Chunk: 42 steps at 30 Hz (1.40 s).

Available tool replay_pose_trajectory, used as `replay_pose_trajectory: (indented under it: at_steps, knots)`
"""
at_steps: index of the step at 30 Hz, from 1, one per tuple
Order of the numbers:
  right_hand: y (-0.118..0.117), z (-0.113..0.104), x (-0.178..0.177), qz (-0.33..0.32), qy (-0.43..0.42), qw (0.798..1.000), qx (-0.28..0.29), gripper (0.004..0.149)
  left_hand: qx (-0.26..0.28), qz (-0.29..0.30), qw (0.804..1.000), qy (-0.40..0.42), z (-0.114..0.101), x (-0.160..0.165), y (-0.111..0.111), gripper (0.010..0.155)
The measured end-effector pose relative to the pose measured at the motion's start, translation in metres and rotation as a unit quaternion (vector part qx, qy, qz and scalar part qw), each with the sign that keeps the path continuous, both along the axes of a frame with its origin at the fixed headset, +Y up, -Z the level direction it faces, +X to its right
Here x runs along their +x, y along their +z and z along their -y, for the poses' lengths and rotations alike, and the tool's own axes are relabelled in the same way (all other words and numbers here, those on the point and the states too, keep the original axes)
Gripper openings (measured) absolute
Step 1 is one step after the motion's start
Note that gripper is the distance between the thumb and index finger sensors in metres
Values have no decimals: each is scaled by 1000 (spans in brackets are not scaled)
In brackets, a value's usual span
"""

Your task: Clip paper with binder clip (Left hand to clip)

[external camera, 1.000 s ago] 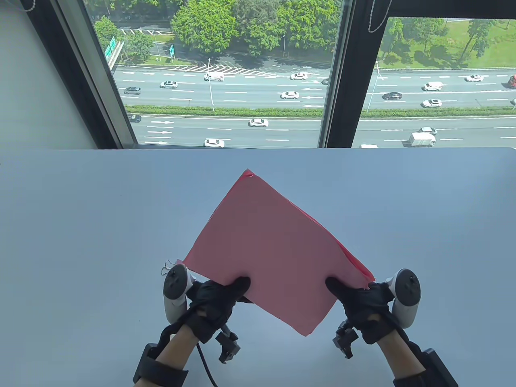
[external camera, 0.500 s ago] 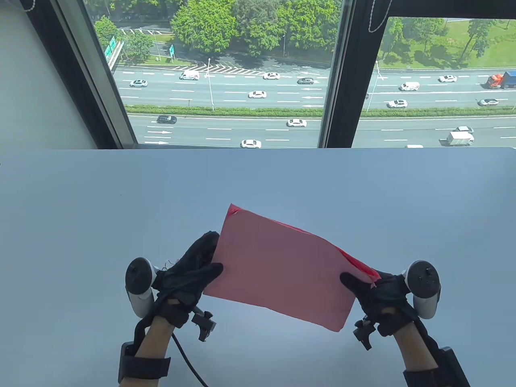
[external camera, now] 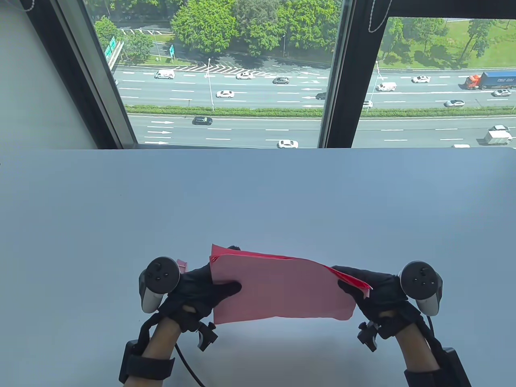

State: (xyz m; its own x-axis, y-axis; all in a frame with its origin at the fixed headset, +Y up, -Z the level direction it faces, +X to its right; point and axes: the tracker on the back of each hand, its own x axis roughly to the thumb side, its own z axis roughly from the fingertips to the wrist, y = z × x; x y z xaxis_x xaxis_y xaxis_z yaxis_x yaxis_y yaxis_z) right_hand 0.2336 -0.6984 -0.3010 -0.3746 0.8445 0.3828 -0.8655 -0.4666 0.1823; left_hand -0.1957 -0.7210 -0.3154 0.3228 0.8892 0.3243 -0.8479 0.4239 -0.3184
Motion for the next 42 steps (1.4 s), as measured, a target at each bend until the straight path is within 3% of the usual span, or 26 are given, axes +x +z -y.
replay_pose_trajectory:
  at_steps: [3, 5, 8, 11, 15, 18, 21, 23, 24, 29, 32, 34, 37, 39, 42]
  knots:
    - [3, -3, -2, 12, 6, 1000, 23, 43, 15, 5, 1000, -1, -2, 3, 1, 52]
    - [6, -4, -4, 22, 7, 999, 44, 44, 43, -6, 999, 5, -4, 7, 4, 45]
    - [10, -6, -10, 50, 21, 994, 91, 45, 90, -36, 995, -10, -6, 11, 7, 45]
    - [12, -4, -14, 63, 49, 990, 113, 46, 80, -37, 995, -47, 1, 14, 7, 48]
    - [5, 19, -22, 49, 127, 990, 43, 62, 21, -33, 994, -100, 25, 18, -1, 54]
    - [5, 19, -25, 51, 85, 993, 57, 49, 40, -19, 997, -58, 24, 21, -1, 52]
    - [9, 13, -27, 79, 66, 991, 89, 49, 70, -25, 995, -64, 18, 27, 4, 53]
    - [7, 20, -31, 71, 118, 989, 54, 51, 35, -11, 992, -119, 23, 31, 3, 55]
    - [7, 23, -31, 61, 130, 988, 51, 50, 45, -3, 991, -128, 26, 30, 3, 55]
    - [12, 14, -32, 80, 79, 989, 101, 50, 90, -27, 992, -86, 18, 31, 7, 55]
    - [8, 23, -35, 59, 137, 987, 54, 50, 39, -20, 989, -143, 26, 31, 3, 58]
    - [9, 22, -35, 61, 102, 990, 71, 49, 77, -33, 990, -115, 26, 30, 5, 59]
    - [12, 17, -36, 73, 103, 987, 96, 50, 69, -20, 993, -90, 21, 32, 7, 61]
    - [8, 25, -39, 57, 134, 988, 58, 52, 25, -16, 992, -120, 29, 33, 3, 59]
    - [9, 25, -38, 57, 110, 990, 67, 52, 33, -21, 996, -76, 31, 31, 3, 57]
